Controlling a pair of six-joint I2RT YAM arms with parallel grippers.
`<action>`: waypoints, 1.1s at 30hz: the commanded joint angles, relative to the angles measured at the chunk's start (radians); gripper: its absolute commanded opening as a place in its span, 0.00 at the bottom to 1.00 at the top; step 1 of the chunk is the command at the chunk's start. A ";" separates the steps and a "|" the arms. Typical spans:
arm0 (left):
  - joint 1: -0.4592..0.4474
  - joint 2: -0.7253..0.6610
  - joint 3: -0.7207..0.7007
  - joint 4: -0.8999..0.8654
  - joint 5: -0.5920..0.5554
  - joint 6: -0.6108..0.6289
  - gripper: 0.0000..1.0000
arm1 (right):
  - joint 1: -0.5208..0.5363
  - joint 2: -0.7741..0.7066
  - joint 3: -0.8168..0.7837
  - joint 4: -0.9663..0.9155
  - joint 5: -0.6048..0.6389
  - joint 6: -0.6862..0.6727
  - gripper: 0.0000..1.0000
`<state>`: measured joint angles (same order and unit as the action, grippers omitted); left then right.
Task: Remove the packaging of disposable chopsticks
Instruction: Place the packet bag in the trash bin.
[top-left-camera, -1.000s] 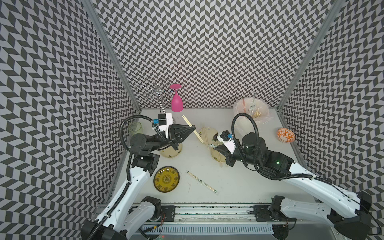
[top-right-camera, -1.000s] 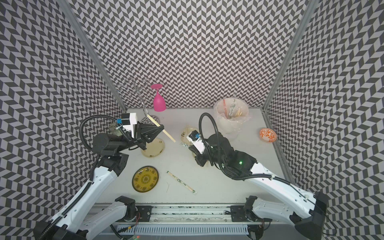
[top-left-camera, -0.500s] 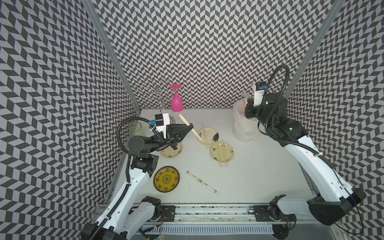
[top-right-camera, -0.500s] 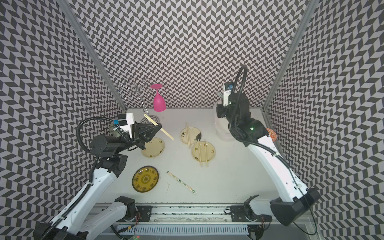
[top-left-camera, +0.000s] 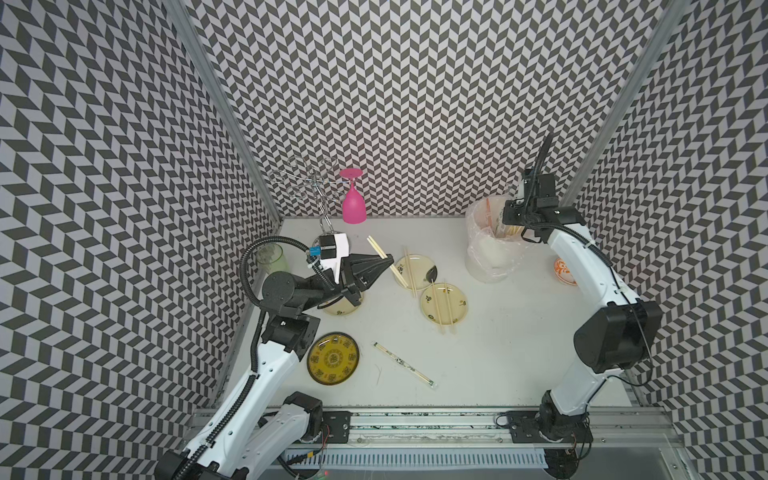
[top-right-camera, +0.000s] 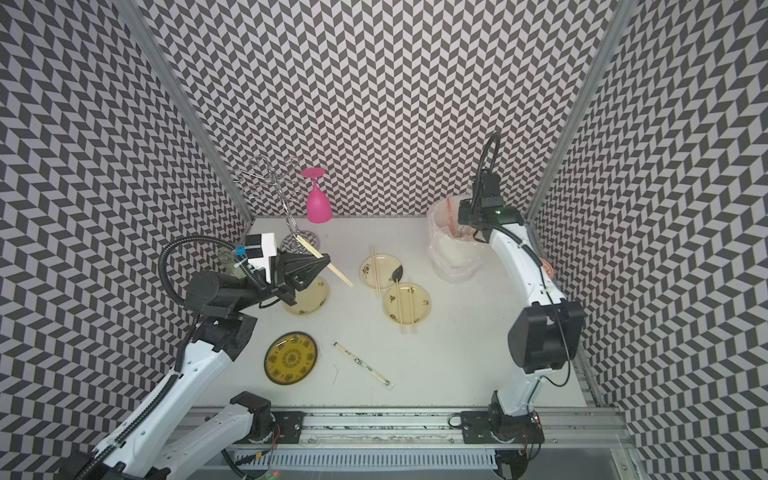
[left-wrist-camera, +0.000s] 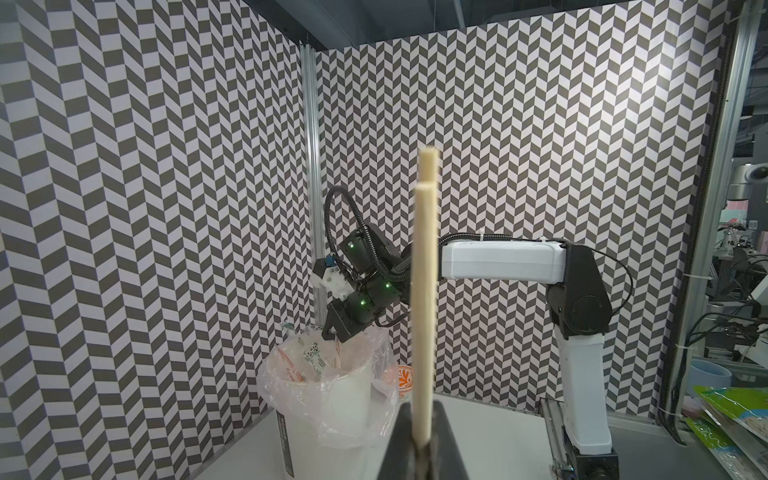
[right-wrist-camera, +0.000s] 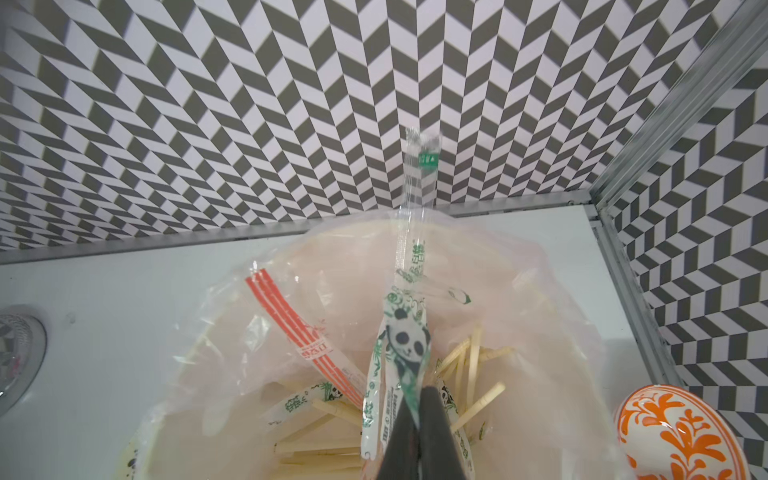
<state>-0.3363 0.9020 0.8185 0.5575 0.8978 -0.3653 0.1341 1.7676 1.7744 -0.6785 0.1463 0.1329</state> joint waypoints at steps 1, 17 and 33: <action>-0.008 -0.012 0.014 -0.012 -0.014 0.015 0.00 | -0.005 0.019 0.063 -0.010 -0.028 0.018 0.26; -0.009 -0.006 0.020 -0.038 -0.020 0.031 0.00 | -0.004 -0.119 0.000 0.035 -0.073 0.043 0.70; 0.079 0.091 0.081 -0.397 -0.221 -0.034 0.00 | 0.021 -0.522 -0.267 0.288 -0.196 0.099 0.68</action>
<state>-0.2813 0.9653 0.8352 0.3290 0.7433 -0.3763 0.1421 1.3151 1.5761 -0.5159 0.0040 0.1970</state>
